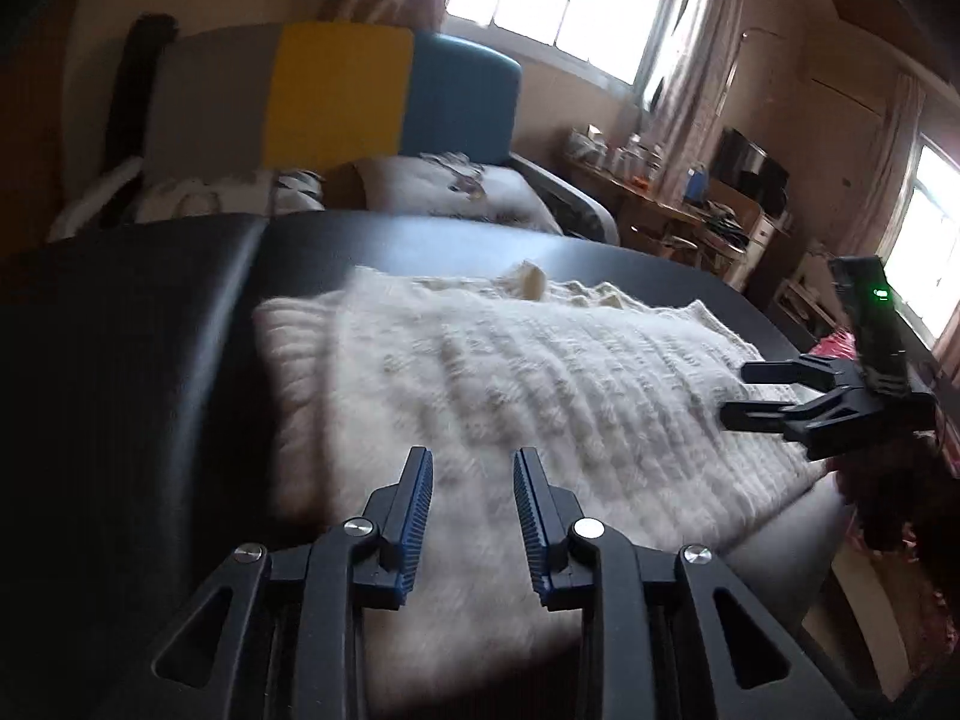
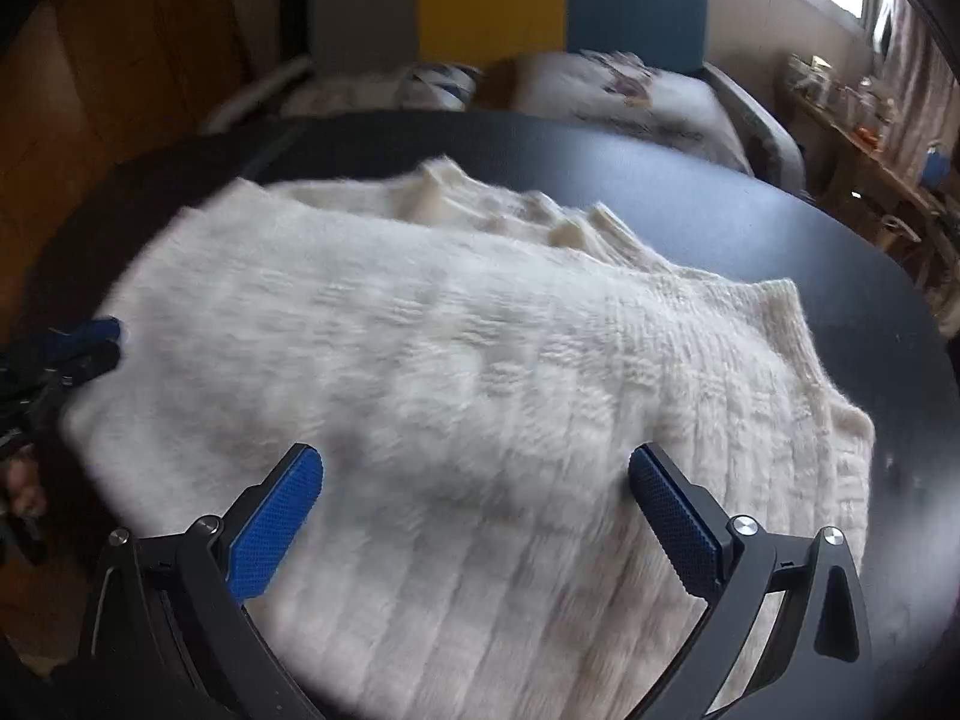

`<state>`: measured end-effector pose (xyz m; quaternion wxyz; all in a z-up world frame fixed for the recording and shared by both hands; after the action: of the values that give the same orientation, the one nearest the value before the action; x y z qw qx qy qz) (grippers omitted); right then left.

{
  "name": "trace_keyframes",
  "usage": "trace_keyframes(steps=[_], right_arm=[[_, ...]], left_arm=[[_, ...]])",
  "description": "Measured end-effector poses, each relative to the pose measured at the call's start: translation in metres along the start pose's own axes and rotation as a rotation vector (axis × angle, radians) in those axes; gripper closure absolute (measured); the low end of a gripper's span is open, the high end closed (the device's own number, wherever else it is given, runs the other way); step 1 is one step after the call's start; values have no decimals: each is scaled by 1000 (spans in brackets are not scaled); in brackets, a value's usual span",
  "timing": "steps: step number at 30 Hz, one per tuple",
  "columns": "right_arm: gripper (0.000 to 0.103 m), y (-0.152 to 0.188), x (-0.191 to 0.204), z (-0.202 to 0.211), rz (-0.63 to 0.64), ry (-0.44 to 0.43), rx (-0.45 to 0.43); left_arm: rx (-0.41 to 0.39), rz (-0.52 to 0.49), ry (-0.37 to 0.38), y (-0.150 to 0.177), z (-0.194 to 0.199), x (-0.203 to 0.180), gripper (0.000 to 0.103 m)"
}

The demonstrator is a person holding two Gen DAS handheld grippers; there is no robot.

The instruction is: Fold clothes

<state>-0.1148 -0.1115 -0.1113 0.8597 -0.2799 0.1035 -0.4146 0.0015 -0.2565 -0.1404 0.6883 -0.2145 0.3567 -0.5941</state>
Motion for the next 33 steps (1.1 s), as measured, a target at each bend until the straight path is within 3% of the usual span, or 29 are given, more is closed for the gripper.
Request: trace_keyframes(steps=[3, 7, 14, 18, 20, 24, 25, 28, 31, 33], right_arm=[[0, 17, 6, 16, 31, -31, -16], [0, 50, -3, 2, -10, -18, 58], [0, 57, -3, -2, -13, 13, 40], [0, 58, -2, -2, -10, 19, 42], [0, 57, -2, -2, -9, 22, 44], [0, 57, -3, -2, -8, 26, 52], [0, 57, -2, -2, -8, 28, 55], [0, 56, -2, -4, -8, 37, 62], [0, 55, -2, -5, -7, 36, 66], [0, 55, -2, -6, -9, 36, 64]], left_arm=[[-11, 18, -22, 18, 22, 10, 75], [20, 49, -23, 44, 32, 28, 74], [24, 77, 140, 46, 32, 31, 74], [87, 104, 203, 45, 15, 36, 74], [78, 131, 257, 42, 18, 36, 75], [-14, 58, 380, 29, 42, 20, 81], [-11, -1, 346, 29, 42, 14, 89], [143, -148, 134, 43, 14, 13, 98], [147, -117, 101, 42, 19, 23, 99], [149, -111, 119, 44, 26, 23, 99]])
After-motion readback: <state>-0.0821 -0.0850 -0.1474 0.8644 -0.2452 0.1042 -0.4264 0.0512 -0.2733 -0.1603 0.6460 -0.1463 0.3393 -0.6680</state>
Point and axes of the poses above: each gripper's, at about its wrist camera, not at the fingertips, and z roughly against the way its jaws point, x to its left, y to its underside, the point moved 5 cm from there along -z, roughly the way its jaws point, and after that the axes turned 1 degree about y, right-handed, at the moved point
